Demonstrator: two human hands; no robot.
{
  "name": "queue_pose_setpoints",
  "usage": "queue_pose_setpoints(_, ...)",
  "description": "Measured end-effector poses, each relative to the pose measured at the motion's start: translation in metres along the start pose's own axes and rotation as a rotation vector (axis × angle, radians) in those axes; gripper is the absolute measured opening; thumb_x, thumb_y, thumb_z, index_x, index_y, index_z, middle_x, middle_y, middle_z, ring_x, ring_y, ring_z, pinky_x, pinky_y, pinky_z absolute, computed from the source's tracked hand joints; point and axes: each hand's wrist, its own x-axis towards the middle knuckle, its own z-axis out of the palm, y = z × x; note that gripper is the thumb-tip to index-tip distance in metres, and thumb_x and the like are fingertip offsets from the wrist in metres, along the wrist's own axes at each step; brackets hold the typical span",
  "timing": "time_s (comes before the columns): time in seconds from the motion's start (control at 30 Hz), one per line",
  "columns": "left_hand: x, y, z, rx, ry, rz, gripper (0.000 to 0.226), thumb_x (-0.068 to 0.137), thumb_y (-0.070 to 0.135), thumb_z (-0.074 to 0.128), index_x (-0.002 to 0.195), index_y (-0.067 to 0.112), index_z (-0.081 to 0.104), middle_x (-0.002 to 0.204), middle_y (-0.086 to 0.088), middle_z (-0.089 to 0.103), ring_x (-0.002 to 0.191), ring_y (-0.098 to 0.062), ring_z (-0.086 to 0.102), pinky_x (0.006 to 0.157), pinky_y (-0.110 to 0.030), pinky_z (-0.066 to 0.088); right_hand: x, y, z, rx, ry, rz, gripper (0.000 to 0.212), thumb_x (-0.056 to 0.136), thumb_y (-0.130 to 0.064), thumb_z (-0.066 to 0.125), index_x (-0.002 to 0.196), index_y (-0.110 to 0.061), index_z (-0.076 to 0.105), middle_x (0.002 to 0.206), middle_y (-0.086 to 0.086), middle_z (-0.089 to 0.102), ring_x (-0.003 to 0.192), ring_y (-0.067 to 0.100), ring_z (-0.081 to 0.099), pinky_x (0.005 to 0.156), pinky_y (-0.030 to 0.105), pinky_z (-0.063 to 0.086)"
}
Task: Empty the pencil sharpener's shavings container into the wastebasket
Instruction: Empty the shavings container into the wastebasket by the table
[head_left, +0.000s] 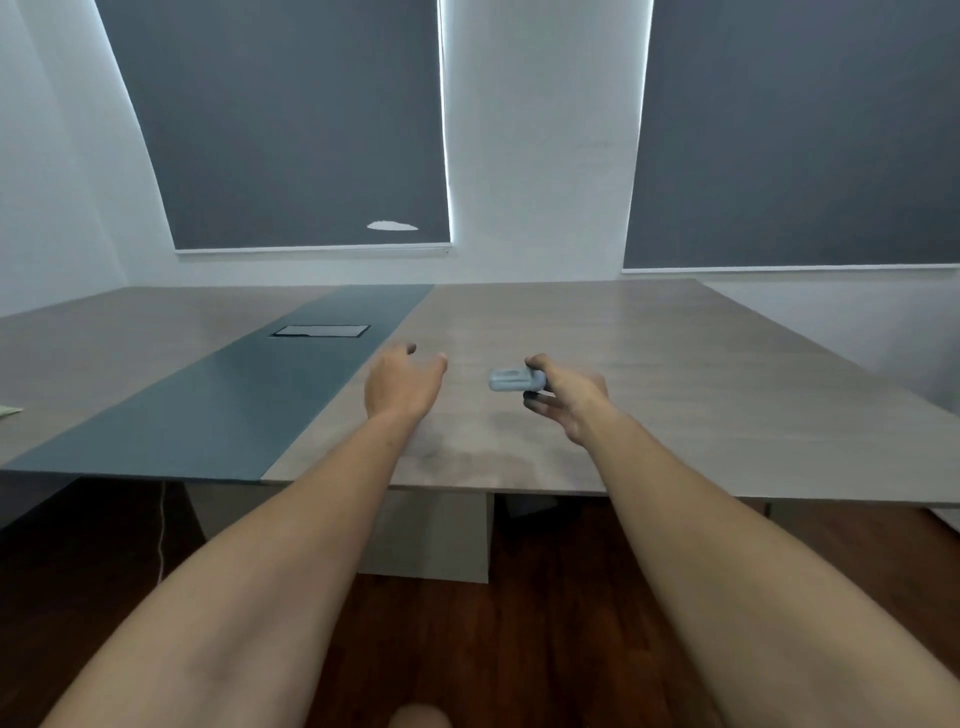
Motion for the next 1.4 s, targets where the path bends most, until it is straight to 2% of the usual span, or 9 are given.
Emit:
queue_pose_setpoints(0.1, -0.014, 0.029, 0.006, -0.052, -0.096, 0.050, 0.058, 0.089, 0.042, 0.055, 0.136, 0.009, 0.055, 0.143, -0.010, 0.055, 0.133, -0.029, 0.048, 0.108, -0.036, 0.037, -0.019, -0.019, -0.022, -0.006, 0.037, -0.041, 0.051, 0.073, -0.015, 0.081, 0.115, 0.008, 0.062, 0.101, 0.017, 0.064, 0.071, 0.028, 0.069, 0.058, 0.033, 0.062)
queue_pose_setpoints(0.27, -0.044, 0.082, 0.030, -0.110, -0.233, 0.135, 0.055, 0.091, 0.043, 0.054, 0.132, 0.007, 0.059, 0.138, -0.011, 0.060, 0.130, -0.029, 0.052, 0.106, -0.034, 0.039, -0.048, -0.053, -0.081, 0.001, 0.139, -0.115, 0.037, 0.071, -0.018, 0.081, 0.098, -0.001, 0.062, 0.102, 0.016, 0.064, 0.068, 0.028, 0.069, 0.064, 0.036, 0.062)
queue_pose_setpoints(0.4, -0.079, 0.123, 0.065, -0.180, -0.337, 0.202, 0.053, 0.090, 0.044, 0.054, 0.127, 0.008, 0.064, 0.131, -0.011, 0.065, 0.125, -0.029, 0.056, 0.104, -0.033, 0.042, -0.072, -0.076, -0.143, 0.002, 0.264, -0.166, 0.048, 0.070, -0.022, 0.082, 0.107, -0.001, 0.062, 0.102, 0.017, 0.066, 0.063, 0.026, 0.068, 0.058, 0.034, 0.061)
queue_pose_setpoints(0.57, -0.139, 0.164, 0.117, -0.247, -0.486, 0.287, 0.046, 0.092, 0.042, 0.054, 0.120, 0.009, 0.068, 0.127, -0.010, 0.067, 0.122, -0.030, 0.057, 0.100, -0.032, 0.042, -0.112, -0.091, -0.228, -0.011, 0.345, -0.203, 0.042, 0.074, -0.025, 0.081, 0.105, -0.002, 0.063, 0.094, 0.013, 0.065, 0.061, 0.023, 0.065, 0.053, 0.030, 0.058)
queue_pose_setpoints(0.7, -0.199, 0.185, 0.164, -0.271, -0.650, 0.343, 0.041, 0.094, 0.038, 0.053, 0.114, 0.008, 0.071, 0.123, -0.012, 0.069, 0.121, -0.029, 0.058, 0.095, -0.028, 0.041, -0.154, -0.085, -0.301, -0.024, 0.420, -0.189, 0.023, 0.081, -0.019, 0.076, 0.093, -0.006, 0.062, 0.085, 0.009, 0.064, 0.065, 0.023, 0.062, 0.065, 0.035, 0.059)
queue_pose_setpoints(0.8, -0.245, 0.184, 0.206, -0.238, -0.791, 0.374, 0.040, 0.094, 0.039, 0.052, 0.111, 0.010, 0.072, 0.119, -0.011, 0.071, 0.118, -0.027, 0.060, 0.089, -0.026, 0.041, -0.180, -0.066, -0.358, -0.041, 0.492, -0.142, 0.018, 0.083, -0.015, 0.074, 0.092, -0.007, 0.062, 0.084, 0.010, 0.066, 0.070, 0.022, 0.063, 0.079, 0.039, 0.057)
queue_pose_setpoints(0.93, -0.295, 0.166, 0.249, -0.191, -0.907, 0.348, 0.043, 0.094, 0.044, 0.052, 0.113, 0.011, 0.071, 0.121, -0.010, 0.069, 0.120, -0.028, 0.058, 0.095, -0.030, 0.041, -0.200, -0.029, -0.423, -0.037, 0.543, -0.046, 0.021, 0.078, -0.013, 0.079, 0.094, -0.006, 0.068, 0.092, 0.013, 0.068, 0.074, 0.023, 0.068, 0.079, 0.039, 0.060)
queue_pose_setpoints(1.23, -0.396, 0.095, 0.375, -0.033, -1.167, 0.153, 0.041, 0.095, 0.035, 0.056, 0.125, 0.008, 0.064, 0.126, -0.009, 0.066, 0.119, -0.025, 0.058, 0.082, -0.019, 0.035, -0.199, 0.101, -0.548, 0.013, 0.628, 0.202, 0.040, 0.075, -0.003, 0.080, 0.113, 0.003, 0.069, 0.106, 0.019, 0.074, 0.092, 0.028, 0.074, 0.074, 0.034, 0.060)
queue_pose_setpoints(1.4, -0.436, 0.035, 0.438, 0.145, -1.263, 0.082, 0.050, 0.093, 0.038, 0.056, 0.134, 0.010, 0.057, 0.136, -0.013, 0.061, 0.126, -0.031, 0.055, 0.100, -0.029, 0.042, -0.193, 0.180, -0.592, 0.022, 0.678, 0.353, 0.022, 0.075, 0.002, 0.080, 0.095, -0.001, 0.072, 0.088, 0.015, 0.076, 0.077, 0.023, 0.074, 0.074, 0.032, 0.063)
